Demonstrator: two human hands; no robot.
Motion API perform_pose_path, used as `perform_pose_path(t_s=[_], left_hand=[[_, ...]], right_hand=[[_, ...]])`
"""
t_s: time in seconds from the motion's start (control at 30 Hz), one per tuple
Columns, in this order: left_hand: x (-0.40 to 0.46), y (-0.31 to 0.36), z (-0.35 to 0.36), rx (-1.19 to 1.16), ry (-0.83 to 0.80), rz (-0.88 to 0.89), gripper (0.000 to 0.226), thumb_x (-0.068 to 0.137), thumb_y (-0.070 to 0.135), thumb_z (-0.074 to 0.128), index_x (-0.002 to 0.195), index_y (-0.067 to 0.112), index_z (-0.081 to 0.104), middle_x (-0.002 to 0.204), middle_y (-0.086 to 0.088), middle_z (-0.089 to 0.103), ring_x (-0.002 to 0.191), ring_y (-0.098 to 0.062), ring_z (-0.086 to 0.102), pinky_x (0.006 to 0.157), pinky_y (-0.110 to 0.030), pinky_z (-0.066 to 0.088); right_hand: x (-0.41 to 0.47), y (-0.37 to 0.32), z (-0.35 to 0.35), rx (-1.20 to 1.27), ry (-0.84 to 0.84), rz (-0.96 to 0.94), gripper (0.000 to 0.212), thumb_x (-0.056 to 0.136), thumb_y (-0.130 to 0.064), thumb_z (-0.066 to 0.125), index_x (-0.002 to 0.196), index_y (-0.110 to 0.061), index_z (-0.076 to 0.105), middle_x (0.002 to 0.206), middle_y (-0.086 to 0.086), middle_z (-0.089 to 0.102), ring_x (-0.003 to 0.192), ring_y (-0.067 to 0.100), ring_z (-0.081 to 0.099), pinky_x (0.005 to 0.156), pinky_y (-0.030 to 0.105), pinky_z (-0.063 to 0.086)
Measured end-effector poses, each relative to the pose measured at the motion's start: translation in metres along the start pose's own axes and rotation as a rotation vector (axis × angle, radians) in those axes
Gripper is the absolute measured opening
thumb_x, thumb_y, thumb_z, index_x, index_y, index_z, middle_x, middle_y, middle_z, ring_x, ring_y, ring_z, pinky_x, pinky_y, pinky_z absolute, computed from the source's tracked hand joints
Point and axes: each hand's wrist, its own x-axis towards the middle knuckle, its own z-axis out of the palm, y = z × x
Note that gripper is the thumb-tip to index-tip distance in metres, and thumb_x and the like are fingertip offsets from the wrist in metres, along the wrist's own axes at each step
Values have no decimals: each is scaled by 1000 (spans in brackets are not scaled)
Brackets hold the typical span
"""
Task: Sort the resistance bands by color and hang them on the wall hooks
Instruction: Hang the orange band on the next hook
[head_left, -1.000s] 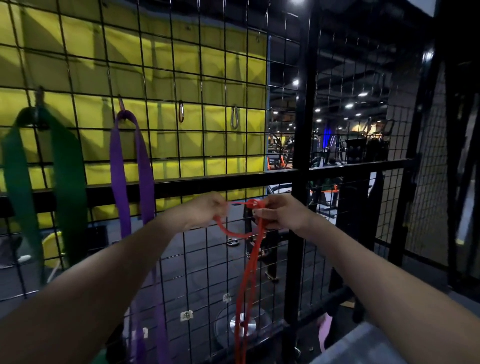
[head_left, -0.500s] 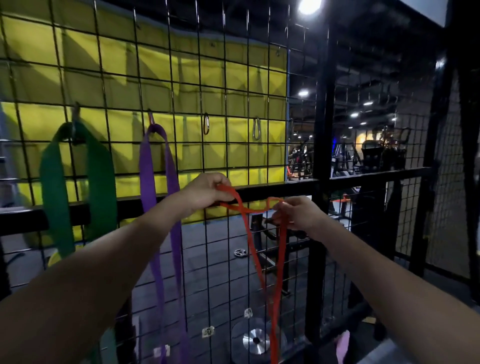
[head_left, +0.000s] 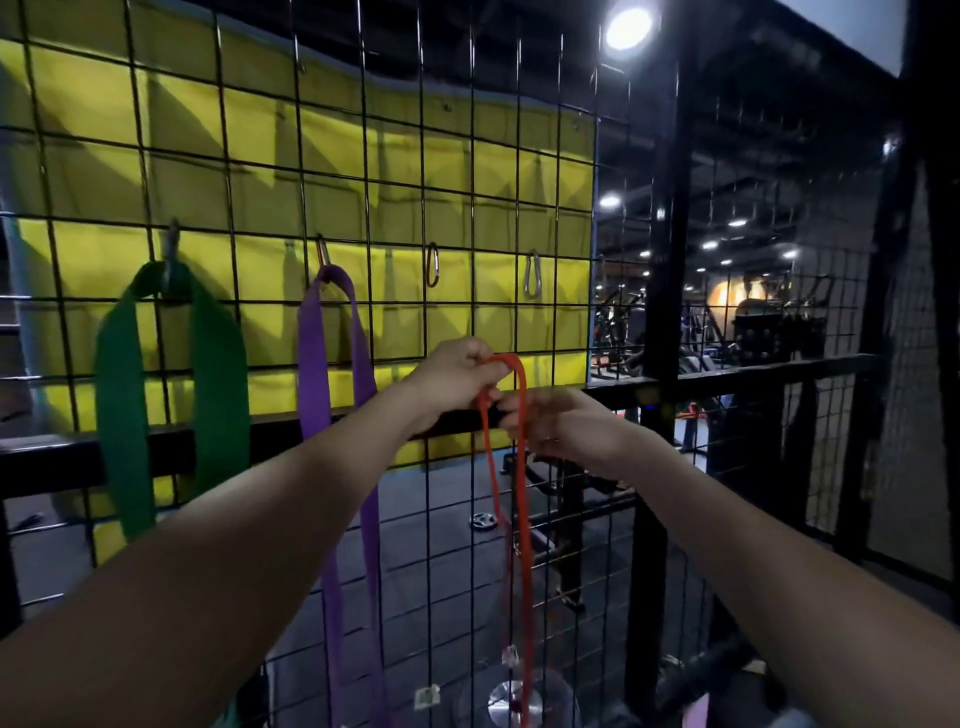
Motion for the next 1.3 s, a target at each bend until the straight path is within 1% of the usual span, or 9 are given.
perform_pose_path(t_s=[0.3, 0.43, 0.5, 0.6, 0.8, 0.93, 1.03, 1.2, 1.3], left_hand=[[22, 12, -8, -368, 40, -42, 17, 94, 9, 49, 79, 15, 54, 63, 2, 40, 51, -5, 37, 45, -15, 38], [36, 14, -13, -476, 60, -41, 19, 94, 6, 45, 78, 14, 50, 61, 3, 37, 42, -2, 35, 44, -15, 31], [41, 14, -14, -497, 60, -39, 19, 95, 6, 44, 78, 13, 49, 61, 3, 37, 42, -3, 35, 46, -16, 29], [46, 12, -21, -459, 77, -20, 25, 91, -3, 42, 72, 13, 45, 59, 3, 46, 49, -6, 36, 50, -18, 31], [46, 4, -43, -89, -64, -53, 44, 70, -24, 32, 79, 14, 53, 86, -3, 52, 86, -15, 52, 73, -26, 41], [49, 8, -42, -87, -33, -139, 23, 86, 1, 54, 101, 18, 55, 95, -1, 60, 97, -13, 57, 94, -30, 41], [51, 6, -33, 3, -167, -249, 30, 84, 18, 64, 112, 18, 53, 109, -4, 63, 107, -19, 60, 99, -32, 45], [58, 5, -34, -144, -32, -180, 7, 92, 14, 54, 94, 10, 59, 77, -1, 61, 65, -6, 64, 76, -24, 56], [64, 6, -50, -235, 148, -118, 13, 93, 14, 51, 89, 9, 62, 64, 1, 52, 50, -4, 50, 52, -17, 50]], right_hand=[[38, 24, 10, -18, -164, 53, 39, 95, 6, 31, 101, -21, 59, 110, 5, 64, 109, 21, 58, 109, 47, 37], [58, 31, 20, 73, -298, 0, 35, 93, 8, 41, 122, -7, 54, 110, 6, 63, 105, 17, 59, 99, 34, 44], [64, 29, 19, 56, -341, -49, 22, 92, 4, 47, 107, -6, 60, 96, 5, 65, 96, 17, 62, 80, 19, 52], [71, 28, 4, -22, -294, -49, 22, 94, -1, 47, 78, -12, 58, 77, 2, 61, 79, 17, 62, 66, 20, 50], [85, 4, -36, -19, -98, -95, 18, 94, -13, 52, 83, -5, 65, 59, -1, 47, 48, 9, 43, 50, 22, 40], [94, -20, -36, -286, -186, -180, 19, 89, -6, 57, 75, -13, 66, 52, -3, 51, 44, 7, 40, 48, 22, 36], [106, -35, -33, -142, -145, -187, 24, 88, -1, 57, 67, -10, 62, 41, -6, 51, 40, 6, 39, 42, 18, 33], [122, -56, -46, 17, -179, -230, 6, 86, -3, 59, 89, -2, 65, 46, -4, 56, 42, 7, 44, 50, 22, 39], [127, -49, -48, 147, -298, -150, 19, 82, -2, 62, 100, -7, 61, 65, 2, 63, 52, 7, 52, 50, 18, 46]])
